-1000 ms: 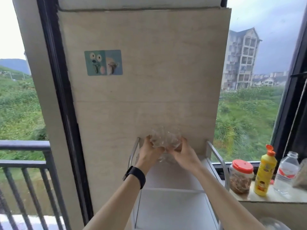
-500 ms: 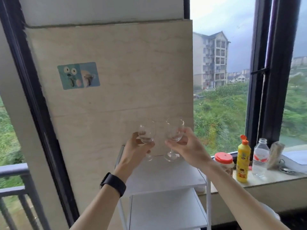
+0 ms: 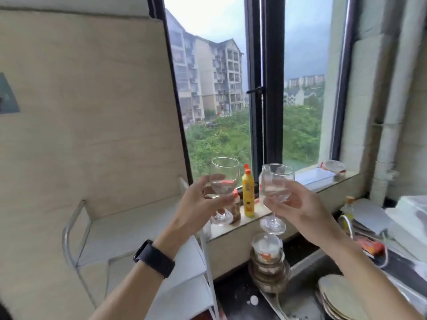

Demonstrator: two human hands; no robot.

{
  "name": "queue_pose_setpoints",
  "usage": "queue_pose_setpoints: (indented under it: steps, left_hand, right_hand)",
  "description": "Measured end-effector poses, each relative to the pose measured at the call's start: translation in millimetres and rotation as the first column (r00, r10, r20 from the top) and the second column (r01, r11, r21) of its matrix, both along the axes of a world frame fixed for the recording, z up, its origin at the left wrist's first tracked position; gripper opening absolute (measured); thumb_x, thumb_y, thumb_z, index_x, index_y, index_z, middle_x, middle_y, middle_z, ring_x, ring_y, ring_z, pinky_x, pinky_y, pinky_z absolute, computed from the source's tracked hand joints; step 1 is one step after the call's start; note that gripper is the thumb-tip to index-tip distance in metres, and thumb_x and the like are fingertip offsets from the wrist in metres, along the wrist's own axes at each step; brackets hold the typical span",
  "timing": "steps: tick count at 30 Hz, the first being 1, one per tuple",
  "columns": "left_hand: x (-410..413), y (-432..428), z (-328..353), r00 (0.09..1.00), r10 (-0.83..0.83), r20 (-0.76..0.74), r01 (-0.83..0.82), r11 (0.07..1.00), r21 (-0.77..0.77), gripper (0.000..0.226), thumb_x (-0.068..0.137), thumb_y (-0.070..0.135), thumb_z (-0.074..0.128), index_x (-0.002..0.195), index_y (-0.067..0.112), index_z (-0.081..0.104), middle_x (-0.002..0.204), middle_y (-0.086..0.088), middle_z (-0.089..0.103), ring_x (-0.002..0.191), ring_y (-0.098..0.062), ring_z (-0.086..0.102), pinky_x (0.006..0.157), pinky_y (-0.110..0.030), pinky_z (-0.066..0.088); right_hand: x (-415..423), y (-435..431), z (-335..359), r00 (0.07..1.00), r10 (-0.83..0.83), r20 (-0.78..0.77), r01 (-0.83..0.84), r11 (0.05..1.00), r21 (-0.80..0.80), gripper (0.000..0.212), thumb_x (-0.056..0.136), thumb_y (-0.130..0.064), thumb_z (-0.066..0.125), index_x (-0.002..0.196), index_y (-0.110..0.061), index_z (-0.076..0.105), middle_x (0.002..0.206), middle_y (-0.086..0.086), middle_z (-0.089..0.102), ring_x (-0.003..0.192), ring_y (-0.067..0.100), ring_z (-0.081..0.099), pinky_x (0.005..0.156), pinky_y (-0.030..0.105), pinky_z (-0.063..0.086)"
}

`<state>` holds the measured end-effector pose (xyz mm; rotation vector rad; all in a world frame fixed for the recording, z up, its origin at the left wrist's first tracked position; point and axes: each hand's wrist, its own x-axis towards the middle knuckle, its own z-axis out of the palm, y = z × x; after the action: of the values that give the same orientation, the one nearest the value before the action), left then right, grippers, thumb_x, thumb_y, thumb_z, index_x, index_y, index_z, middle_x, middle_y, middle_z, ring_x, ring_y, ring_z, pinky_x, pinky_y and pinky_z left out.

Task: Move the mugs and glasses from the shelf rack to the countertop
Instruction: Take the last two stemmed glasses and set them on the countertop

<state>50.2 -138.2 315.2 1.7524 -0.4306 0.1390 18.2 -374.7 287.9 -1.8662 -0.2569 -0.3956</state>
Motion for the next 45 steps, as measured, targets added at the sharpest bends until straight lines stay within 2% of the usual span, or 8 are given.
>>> queue_pose_setpoints:
  steps: [9,12,16,21,25,32,36,45]
  left_hand:
    - [-75,-245,-84,0.902,-0.408,-0.142,0.417,0.908,0.04,0.042,0.077,0.008,0.083,0.11,0.029,0.067,0.1,-0.002,0.076,0.087,-0.017,0.072,0.073,-0.026,0.058]
    - [-119,-336,-114,0.811,-0.54,-0.226,0.559,0.829,0.021,0.04,0.079,0.001,0.079,0.113,0.018,0.065,0.096,-0.005,0.073,0.077,-0.011,0.068,0.063,-0.023,0.053]
    - [-188,-443,-147,0.697,-0.654,-0.295,0.688,0.726,0.017,0.039,0.077,0.002,0.079,0.108,0.019,0.064,0.095,-0.009,0.072,0.078,-0.017,0.067,0.064,-0.031,0.055]
    - [-256,-551,-161,0.551,-0.757,-0.351,0.813,0.581,0.024,0.039,0.078,-0.004,0.077,0.112,0.004,0.062,0.085,-0.002,0.068,0.059,-0.002,0.062,0.054,-0.016,0.048]
    - [-289,-629,-171,0.453,-0.819,-0.353,0.885,0.46,0.069,0.037,0.078,0.0,0.078,0.111,0.009,0.063,0.081,0.003,0.069,0.062,-0.006,0.063,0.057,-0.02,0.049]
    - [-317,-761,-190,0.325,-0.866,-0.38,0.945,0.317,0.086,0.04,0.077,0.002,0.078,0.113,0.009,0.062,0.089,-0.002,0.069,0.066,-0.01,0.064,0.06,-0.024,0.051]
    - [-315,-833,-208,0.31,-0.869,-0.385,0.95,0.302,0.082,0.04,0.071,0.009,0.079,0.107,0.016,0.064,0.091,-0.001,0.071,0.075,-0.014,0.066,0.068,-0.029,0.056]
    - [-312,-974,-236,0.261,-0.853,-0.451,0.965,0.242,0.1,0.043,0.08,0.001,0.077,0.118,0.012,0.06,0.095,-0.006,0.068,0.073,-0.013,0.063,0.057,-0.019,0.049]
  right_hand:
    - [-161,-209,-71,0.916,-0.349,-0.198,0.348,0.936,-0.04,0.043,0.078,-0.039,0.082,0.117,-0.043,0.065,0.108,-0.025,0.072,0.096,-0.009,0.066,0.079,0.013,0.048]
    - [-227,-274,-95,0.849,-0.456,-0.267,0.46,0.886,-0.051,0.047,0.074,-0.047,0.082,0.117,-0.046,0.061,0.104,-0.027,0.073,0.095,-0.01,0.066,0.072,0.008,0.046]
    - [-312,-352,-126,0.718,-0.606,-0.342,0.61,0.785,-0.109,0.068,0.063,-0.067,0.079,0.124,-0.046,0.058,0.115,-0.017,0.071,0.106,0.003,0.066,0.089,0.031,0.053]
    - [-407,-422,-137,0.532,-0.753,-0.388,0.769,0.621,-0.151,0.06,0.074,-0.051,0.082,0.128,-0.039,0.059,0.118,-0.013,0.068,0.111,0.005,0.062,0.098,0.032,0.049]
    - [-461,-475,-150,0.426,-0.812,-0.399,0.847,0.513,-0.139,0.067,0.069,-0.058,0.081,0.129,-0.041,0.057,0.122,-0.015,0.069,0.118,0.004,0.061,0.102,0.033,0.048]
    - [-509,-565,-161,0.273,-0.866,-0.42,0.928,0.352,-0.12,0.056,0.08,-0.041,0.08,0.131,-0.037,0.057,0.109,-0.023,0.063,0.095,-0.016,0.056,0.075,0.009,0.041]
    - [-516,-626,-171,0.212,-0.872,-0.442,0.948,0.292,-0.122,0.056,0.08,-0.041,0.08,0.131,-0.035,0.057,0.107,-0.02,0.069,0.095,-0.009,0.064,0.08,0.014,0.046]
    - [-524,-747,-204,0.134,-0.851,-0.507,0.981,0.187,-0.054,0.041,0.081,-0.031,0.081,0.114,-0.039,0.057,0.097,-0.03,0.071,0.091,-0.005,0.068,0.092,0.03,0.053]
